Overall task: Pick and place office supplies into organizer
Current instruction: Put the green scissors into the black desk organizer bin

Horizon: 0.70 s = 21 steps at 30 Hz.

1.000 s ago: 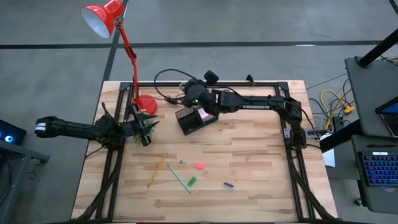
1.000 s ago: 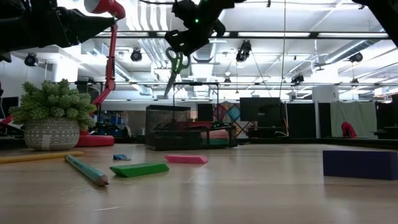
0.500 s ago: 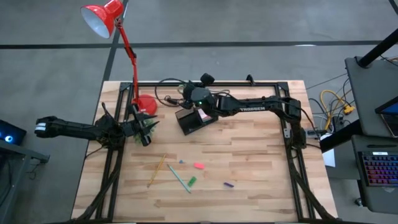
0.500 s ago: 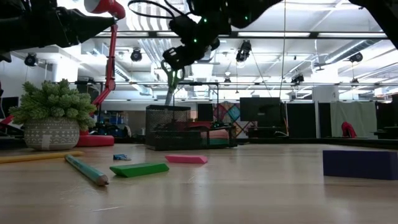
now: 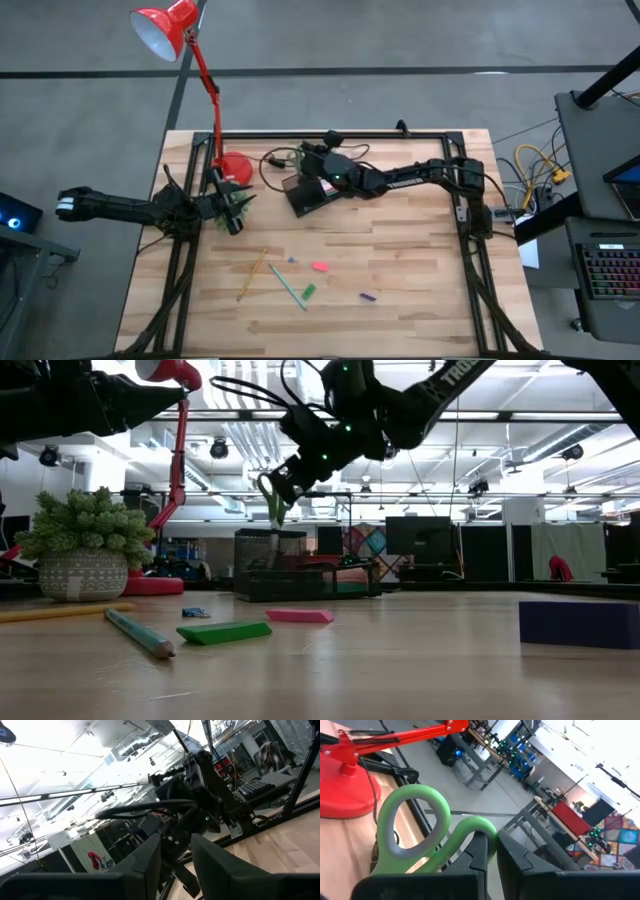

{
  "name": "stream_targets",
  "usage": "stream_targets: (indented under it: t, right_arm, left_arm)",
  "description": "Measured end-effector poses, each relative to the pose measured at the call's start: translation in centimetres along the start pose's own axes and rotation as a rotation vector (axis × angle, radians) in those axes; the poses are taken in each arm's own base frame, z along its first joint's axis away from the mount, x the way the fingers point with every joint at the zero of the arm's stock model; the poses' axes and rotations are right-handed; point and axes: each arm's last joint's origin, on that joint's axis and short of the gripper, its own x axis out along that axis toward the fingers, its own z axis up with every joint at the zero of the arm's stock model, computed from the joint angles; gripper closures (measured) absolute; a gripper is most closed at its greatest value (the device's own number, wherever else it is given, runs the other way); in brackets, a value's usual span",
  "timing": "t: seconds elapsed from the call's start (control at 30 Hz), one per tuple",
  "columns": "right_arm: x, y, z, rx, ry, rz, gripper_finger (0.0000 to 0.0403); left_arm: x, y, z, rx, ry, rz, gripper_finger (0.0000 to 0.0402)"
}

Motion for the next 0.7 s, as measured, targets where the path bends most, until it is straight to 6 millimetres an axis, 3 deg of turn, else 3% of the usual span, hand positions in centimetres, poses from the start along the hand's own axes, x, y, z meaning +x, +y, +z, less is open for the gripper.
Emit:
stream_targets:
  t: [0.27,0.7]
  right_arm:
    - [-0.5,0.9,-1.2,-0.003,-0.086,0.105,0.039]
    - [-0.7,0.5,-0.9,0.003,-0.135,0.06,0.039]
  left_arm:
    - [0.0,0.0,0.0,0.0,0.0,0.0,0.0306]
    - [0.0,0.0,0.0,0.0,0.0,0.0,0.0306]
